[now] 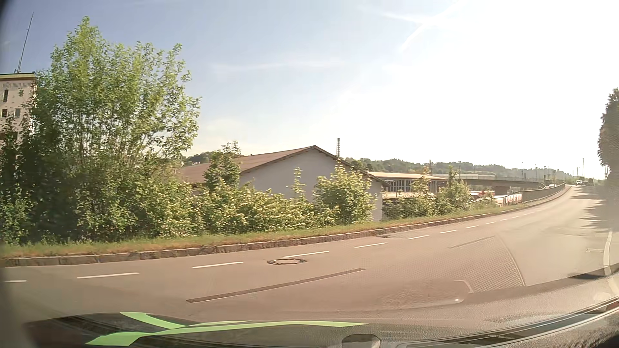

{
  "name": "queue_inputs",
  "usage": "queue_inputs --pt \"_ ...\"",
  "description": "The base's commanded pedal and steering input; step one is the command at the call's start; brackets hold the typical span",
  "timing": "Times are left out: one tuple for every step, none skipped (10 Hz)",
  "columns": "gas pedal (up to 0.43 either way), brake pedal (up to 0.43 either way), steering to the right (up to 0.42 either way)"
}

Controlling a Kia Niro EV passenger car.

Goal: Follow the waypoints while adhering to traffic rules and regulations

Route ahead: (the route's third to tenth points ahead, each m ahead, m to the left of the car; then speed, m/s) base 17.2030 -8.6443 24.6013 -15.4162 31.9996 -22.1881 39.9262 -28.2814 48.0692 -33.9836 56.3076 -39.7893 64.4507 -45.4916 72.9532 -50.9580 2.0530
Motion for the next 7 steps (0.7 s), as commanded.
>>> queue_inputs --pt "0.047 0.0 0.613" --pt "0.047 0.0 0.604" --pt "0.047 0.0 0.588" --pt "0.039 0.0 0.582" --pt "0.039 0.0 0.58" --pt "0.039 0.0 0.579" --pt "0.039 0.0 0.569"
